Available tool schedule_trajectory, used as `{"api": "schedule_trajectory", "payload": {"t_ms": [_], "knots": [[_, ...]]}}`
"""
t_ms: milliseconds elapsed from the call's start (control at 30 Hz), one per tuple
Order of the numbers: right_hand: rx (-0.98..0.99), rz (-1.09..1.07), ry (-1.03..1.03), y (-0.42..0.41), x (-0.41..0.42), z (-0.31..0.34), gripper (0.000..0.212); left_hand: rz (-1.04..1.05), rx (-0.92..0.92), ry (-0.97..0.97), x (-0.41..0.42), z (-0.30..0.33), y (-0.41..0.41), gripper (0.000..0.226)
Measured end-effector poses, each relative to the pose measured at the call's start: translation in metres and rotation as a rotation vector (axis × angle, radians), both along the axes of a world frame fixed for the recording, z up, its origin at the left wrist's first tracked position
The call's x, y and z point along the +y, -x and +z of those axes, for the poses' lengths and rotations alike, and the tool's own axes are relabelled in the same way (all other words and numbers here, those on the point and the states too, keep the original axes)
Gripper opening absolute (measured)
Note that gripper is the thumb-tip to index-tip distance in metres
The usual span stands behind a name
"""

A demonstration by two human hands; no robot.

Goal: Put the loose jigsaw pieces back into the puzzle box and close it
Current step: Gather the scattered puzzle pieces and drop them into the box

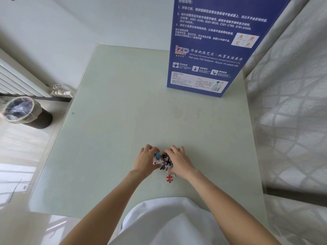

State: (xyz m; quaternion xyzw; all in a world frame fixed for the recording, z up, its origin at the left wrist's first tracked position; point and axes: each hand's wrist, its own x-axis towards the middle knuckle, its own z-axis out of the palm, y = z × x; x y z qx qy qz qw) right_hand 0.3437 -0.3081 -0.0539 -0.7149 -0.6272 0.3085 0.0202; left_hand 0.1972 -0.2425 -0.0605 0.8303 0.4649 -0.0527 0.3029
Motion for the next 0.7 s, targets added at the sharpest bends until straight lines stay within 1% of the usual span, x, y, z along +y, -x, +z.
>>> {"api": "schedule_trajectory", "payload": {"t_ms": [67,133,300,500,600,700], "knots": [[0.016,-0.037,-0.029,0.0003,-0.0033,-0.0026,0.051,0.011,-0.012,0.034,-0.0005,-0.0005,0.0004,0.047],[0.031,-0.077,-0.049,-0.0005,-0.0053,-0.0046,0.045,0.002,-0.011,0.065,-0.0014,0.0001,-0.0014,0.044],[0.07,-0.125,-0.021,-0.0046,-0.0036,-0.0066,0.058,-0.028,0.004,0.1,0.0001,0.0,-0.0041,0.038],[0.061,-0.104,0.004,-0.0056,-0.0018,-0.0068,0.046,-0.055,-0.027,0.098,0.0012,-0.0015,-0.0013,0.028],[0.036,-0.079,0.005,-0.0062,-0.0016,-0.0071,0.044,-0.071,-0.038,0.097,-0.0011,-0.0007,-0.0033,0.024],[0.018,-0.038,-0.005,-0.0068,0.001,-0.0058,0.042,-0.09,-0.052,0.108,-0.0039,-0.0011,-0.0062,0.027]]}}
